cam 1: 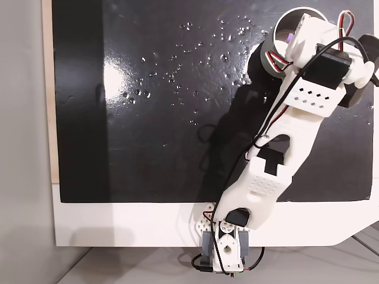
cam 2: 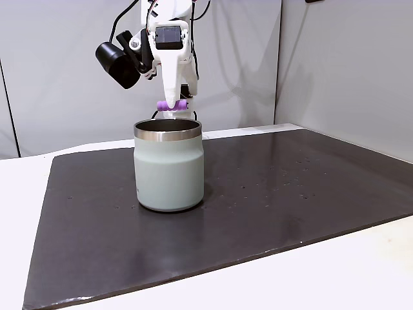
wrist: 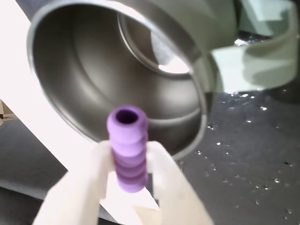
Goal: Grasp a pengrip and put it in the cup.
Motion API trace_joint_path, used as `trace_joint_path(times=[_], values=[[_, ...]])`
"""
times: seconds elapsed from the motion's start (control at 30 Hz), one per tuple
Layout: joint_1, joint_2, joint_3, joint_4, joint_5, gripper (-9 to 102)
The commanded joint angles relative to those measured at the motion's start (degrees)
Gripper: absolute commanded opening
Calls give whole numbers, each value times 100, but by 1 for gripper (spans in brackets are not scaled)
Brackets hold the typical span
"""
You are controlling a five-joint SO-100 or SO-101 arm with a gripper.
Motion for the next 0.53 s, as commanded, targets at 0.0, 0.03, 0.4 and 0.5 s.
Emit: trace_joint_path(times=[0.0,0.03,0.4,0.5], values=[[9,-53,-580,9,35,0],[26,-97,-615,9,35,0],[70,-149,-633,9,88,19],[70,-123,-633,9,88,19]])
